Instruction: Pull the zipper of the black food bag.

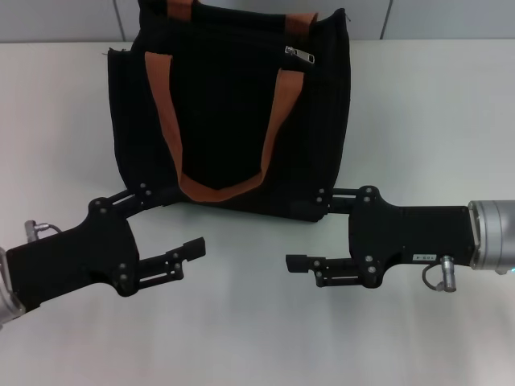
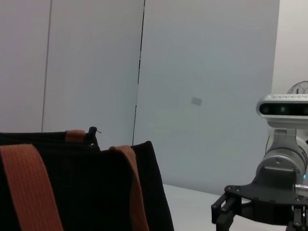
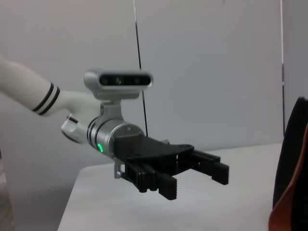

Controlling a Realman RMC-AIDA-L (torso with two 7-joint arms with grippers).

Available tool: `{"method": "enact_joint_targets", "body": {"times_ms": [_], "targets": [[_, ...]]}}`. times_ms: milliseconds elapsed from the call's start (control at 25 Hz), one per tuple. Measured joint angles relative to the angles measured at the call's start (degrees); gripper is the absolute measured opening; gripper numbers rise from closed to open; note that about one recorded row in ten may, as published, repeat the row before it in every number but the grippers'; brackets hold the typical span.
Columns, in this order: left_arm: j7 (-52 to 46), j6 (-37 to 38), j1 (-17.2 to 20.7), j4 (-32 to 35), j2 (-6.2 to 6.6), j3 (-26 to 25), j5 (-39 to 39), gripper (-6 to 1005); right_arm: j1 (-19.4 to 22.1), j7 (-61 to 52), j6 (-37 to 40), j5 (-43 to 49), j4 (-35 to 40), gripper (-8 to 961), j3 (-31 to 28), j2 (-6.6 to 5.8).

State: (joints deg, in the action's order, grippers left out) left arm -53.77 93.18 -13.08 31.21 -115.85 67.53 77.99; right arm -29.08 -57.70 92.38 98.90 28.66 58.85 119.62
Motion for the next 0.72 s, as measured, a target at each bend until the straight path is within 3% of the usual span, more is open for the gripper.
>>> {"method": "enact_joint_targets", "body": {"times_ms": [720], "targets": [[0.4, -0.2, 0.0, -0.2, -0.69, 0.0, 0.2, 802, -1.0, 0.9, -0.9, -0.8, -1.8, 699, -0.5, 0.0]]}}
